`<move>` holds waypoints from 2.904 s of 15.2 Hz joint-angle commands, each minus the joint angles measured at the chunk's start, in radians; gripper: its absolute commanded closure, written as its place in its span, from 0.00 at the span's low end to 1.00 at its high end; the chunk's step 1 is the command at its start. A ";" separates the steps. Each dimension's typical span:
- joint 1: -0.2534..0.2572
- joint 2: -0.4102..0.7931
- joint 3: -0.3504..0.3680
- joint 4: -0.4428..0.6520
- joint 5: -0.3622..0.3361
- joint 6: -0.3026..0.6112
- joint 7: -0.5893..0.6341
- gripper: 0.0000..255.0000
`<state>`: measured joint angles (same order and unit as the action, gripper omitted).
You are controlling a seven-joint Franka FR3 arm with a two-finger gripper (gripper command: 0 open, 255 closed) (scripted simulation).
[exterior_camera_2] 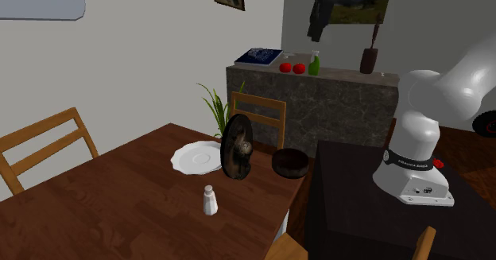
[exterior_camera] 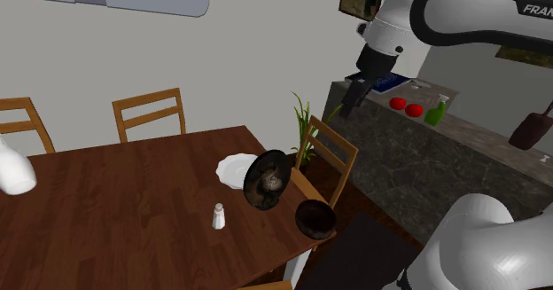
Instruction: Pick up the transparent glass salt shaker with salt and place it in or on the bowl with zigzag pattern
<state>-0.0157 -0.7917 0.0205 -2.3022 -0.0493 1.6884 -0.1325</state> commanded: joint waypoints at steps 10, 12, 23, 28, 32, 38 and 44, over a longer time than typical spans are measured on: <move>0.007 0.104 0.065 -0.203 0.057 0.320 0.132 0.00; 0.009 0.146 0.082 -0.232 0.069 0.395 0.161 0.00; 0.001 0.496 0.182 -0.279 0.087 0.816 0.334 0.00; -0.018 0.703 0.227 -0.233 0.030 0.985 0.449 0.00; -0.020 0.877 0.236 -0.165 -0.075 1.095 0.579 0.00; 0.062 1.132 0.159 -0.018 -0.231 1.210 0.771 0.00; 0.157 1.372 0.081 0.175 -0.265 1.279 0.869 0.00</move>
<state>0.1307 0.5381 0.1134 -2.1597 -0.3110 2.9527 0.7251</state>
